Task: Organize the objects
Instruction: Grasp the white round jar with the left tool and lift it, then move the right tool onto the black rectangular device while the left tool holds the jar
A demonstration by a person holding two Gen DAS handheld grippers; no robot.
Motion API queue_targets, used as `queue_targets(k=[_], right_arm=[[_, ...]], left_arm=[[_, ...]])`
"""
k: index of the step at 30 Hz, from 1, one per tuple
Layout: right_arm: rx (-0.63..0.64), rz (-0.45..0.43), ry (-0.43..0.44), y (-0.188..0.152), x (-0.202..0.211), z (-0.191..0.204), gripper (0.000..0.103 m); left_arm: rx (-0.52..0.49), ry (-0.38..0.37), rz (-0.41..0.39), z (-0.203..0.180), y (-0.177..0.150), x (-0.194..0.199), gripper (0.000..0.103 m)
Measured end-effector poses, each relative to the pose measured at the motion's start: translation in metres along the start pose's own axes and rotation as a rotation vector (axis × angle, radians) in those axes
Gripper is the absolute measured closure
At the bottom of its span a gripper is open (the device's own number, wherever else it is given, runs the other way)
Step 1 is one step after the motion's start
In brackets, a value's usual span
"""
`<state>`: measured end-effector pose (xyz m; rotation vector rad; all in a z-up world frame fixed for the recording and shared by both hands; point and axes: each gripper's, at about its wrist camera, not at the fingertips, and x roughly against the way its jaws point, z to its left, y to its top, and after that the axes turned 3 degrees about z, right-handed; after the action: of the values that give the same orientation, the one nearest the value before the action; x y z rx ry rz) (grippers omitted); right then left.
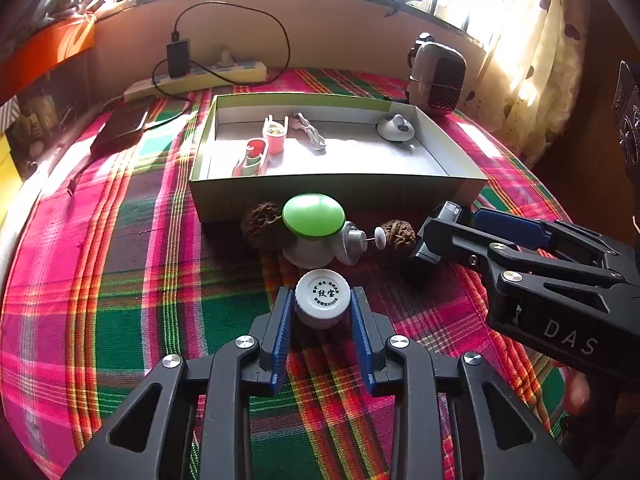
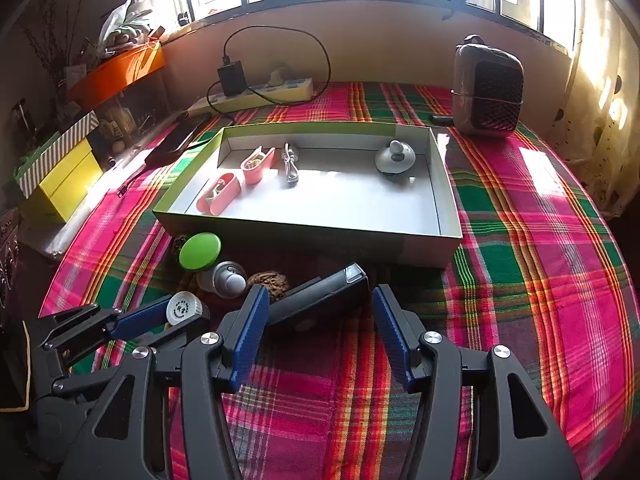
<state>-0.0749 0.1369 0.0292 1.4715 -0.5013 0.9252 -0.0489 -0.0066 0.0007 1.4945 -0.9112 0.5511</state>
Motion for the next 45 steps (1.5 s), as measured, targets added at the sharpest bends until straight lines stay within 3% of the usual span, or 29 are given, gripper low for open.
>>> queue_targets(k=[16,33,45], right_arm=[[0.013,0.028,-0.017,-0.005,-0.008,0.010,0.046],[-0.038,0.054,-0.132,-0.013,-0.004,-0.019,0.043],[-0.031,0.060,-0.092,-0.013,-0.007,-0.029,0.043]], left_arm=[[0.018,-0.025,-0.004,0.004,-0.001,0.001,0.076],[0.019,-0.027,-0.005,0.004,0.000,0.001,0.076],[0.017,-0.023,-0.004,0.004,0.000,0.001,0.076]])
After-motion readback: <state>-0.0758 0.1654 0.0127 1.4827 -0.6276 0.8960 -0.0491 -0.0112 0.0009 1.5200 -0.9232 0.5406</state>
